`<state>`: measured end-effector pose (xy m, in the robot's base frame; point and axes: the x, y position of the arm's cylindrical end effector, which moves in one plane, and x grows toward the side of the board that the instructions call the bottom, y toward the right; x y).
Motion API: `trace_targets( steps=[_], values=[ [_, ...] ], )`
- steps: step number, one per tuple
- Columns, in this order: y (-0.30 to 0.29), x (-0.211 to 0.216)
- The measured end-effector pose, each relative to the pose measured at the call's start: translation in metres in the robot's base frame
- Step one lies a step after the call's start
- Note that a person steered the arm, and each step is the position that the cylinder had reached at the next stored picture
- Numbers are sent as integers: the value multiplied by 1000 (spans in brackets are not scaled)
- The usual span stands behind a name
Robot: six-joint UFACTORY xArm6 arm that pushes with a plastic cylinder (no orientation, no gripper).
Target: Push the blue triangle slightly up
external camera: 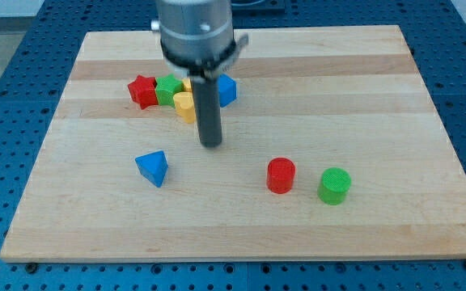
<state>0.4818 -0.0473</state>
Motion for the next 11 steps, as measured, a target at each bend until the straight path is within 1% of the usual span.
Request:
trace_targets(
  steps=[1, 2, 3, 4, 5, 6, 7, 9, 10, 11],
  values=[
    [-9, 84],
    [-60, 112],
    [-93, 88],
    [-96, 63],
    [-85, 55],
    [-59, 50],
    [-54, 44],
    [-124, 51],
    [-109, 49],
    [-81, 40]
  ],
)
